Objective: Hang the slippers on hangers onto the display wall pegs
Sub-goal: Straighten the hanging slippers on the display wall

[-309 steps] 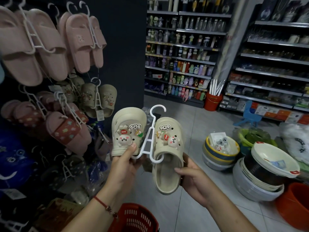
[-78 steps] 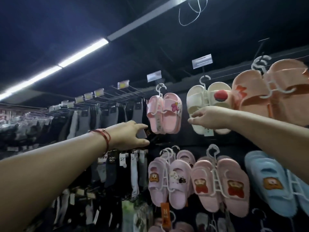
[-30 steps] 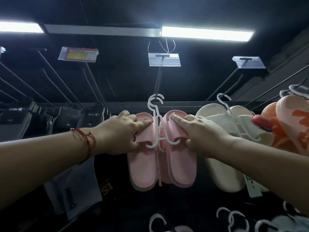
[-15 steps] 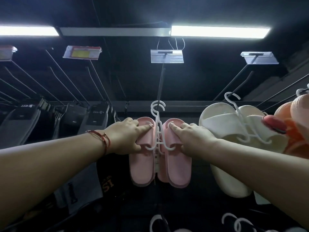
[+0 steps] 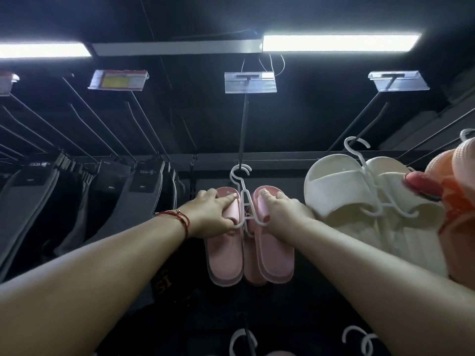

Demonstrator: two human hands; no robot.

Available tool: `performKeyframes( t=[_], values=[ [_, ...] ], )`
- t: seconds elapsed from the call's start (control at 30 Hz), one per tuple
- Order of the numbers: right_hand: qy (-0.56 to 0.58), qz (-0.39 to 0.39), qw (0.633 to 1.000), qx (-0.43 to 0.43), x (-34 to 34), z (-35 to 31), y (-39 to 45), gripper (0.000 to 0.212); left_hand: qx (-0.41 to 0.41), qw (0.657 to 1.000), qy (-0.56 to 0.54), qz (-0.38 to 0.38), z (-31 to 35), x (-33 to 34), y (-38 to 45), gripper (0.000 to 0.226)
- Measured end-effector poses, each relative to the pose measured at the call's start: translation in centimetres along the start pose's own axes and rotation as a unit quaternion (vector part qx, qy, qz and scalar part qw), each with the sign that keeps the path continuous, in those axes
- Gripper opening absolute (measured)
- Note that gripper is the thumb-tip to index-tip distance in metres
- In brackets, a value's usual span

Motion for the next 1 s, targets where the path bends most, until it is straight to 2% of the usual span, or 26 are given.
performKeyframes(
  t=[0.07, 0.13, 0.2, 0.27, 0.33, 0.43, 0.5, 0.57, 0.63, 0.67, 0.7, 0.77, 0.8, 0.9, 1.0],
  values=[
    [0.091, -0.023, 0.996, 0.004, 0.2, 0.1, 0.2, 0.081, 0.002, 0.998, -0.068, 0.001, -0.4, 0.0, -0.1, 0.082],
    [0.214, -0.034, 0.976, -0.009, 0.3, -0.3, 0.4, 0.086, 0.004, 0.988, -0.153, 0.020, -1.1, 0.1, -0.3, 0.082],
    [0.341, -0.022, 0.940, -0.008, 0.5, -0.6, 0.2, 0.096, 0.002, 0.972, -0.227, 0.056, -1.7, 0.2, -0.3, 0.080],
    [0.433, 0.010, 0.901, 0.009, 0.9, -0.4, 0.1, 0.096, -0.008, 0.950, -0.298, 0.095, -2.5, 0.7, -0.2, 0.080],
    [0.512, 0.036, 0.857, 0.040, 2.0, 0.2, 0.2, 0.100, -0.034, 0.918, -0.380, 0.106, -3.4, 1.6, -0.1, 0.091],
    [0.606, 0.028, 0.790, 0.091, 4.1, 0.9, 0.5, 0.119, -0.064, 0.853, -0.507, 0.104, -4.3, 2.9, 0.1, 0.109],
    [0.635, 0.021, 0.765, 0.107, 5.0, 1.1, 0.6, 0.115, -0.076, 0.815, -0.567, 0.095, -4.5, 4.0, 0.6, 0.110],
    [0.656, 0.014, 0.747, 0.103, 5.4, 0.9, 0.5, 0.109, -0.082, 0.788, -0.607, 0.065, -4.4, 4.9, 1.0, 0.122],
    [0.671, 0.002, 0.737, 0.087, 5.7, 0.6, 0.6, 0.124, -0.075, 0.763, -0.642, 0.019, -4.8, 5.9, 1.9, 0.131],
    [0.671, 0.008, 0.737, 0.081, 5.8, 0.7, 0.8, 0.127, -0.064, 0.750, -0.658, -0.003, -4.4, 6.1, 1.9, 0.118],
    [0.670, 0.019, 0.738, 0.076, 5.8, 0.8, 1.1, 0.126, -0.056, 0.745, -0.665, -0.018, -3.8, 6.1, 1.4, 0.095],
    [0.662, 0.042, 0.744, 0.076, 5.7, 1.1, 1.4, 0.118, -0.045, 0.763, -0.644, -0.038, -2.9, 5.7, 1.0, 0.052],
    [0.660, 0.057, 0.746, 0.072, 5.5, 1.2, 1.6, 0.113, -0.050, 0.772, -0.631, -0.047, -2.8, 5.8, 1.2, 0.042],
    [0.655, 0.097, 0.748, 0.052, 5.0, 1.4, 1.8, 0.101, -0.049, 0.780, -0.621, -0.063, -2.4, 6.3, 1.5, 0.040],
    [0.646, 0.098, 0.754, 0.059, 5.7, 1.8, 1.4, 0.098, -0.062, 0.781, -0.616, -0.085, -2.3, 7.4, 1.3, 0.053]
  ],
)
Point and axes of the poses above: each hand's wrist, its own y-axis towards the middle knuckle, its own x-axis out of the palm, z = x × y, the point moved 7 cm from there along y, towards the middle knuckle, and after that the axes turned 12 degrees about -z, right-handed, at the moved point
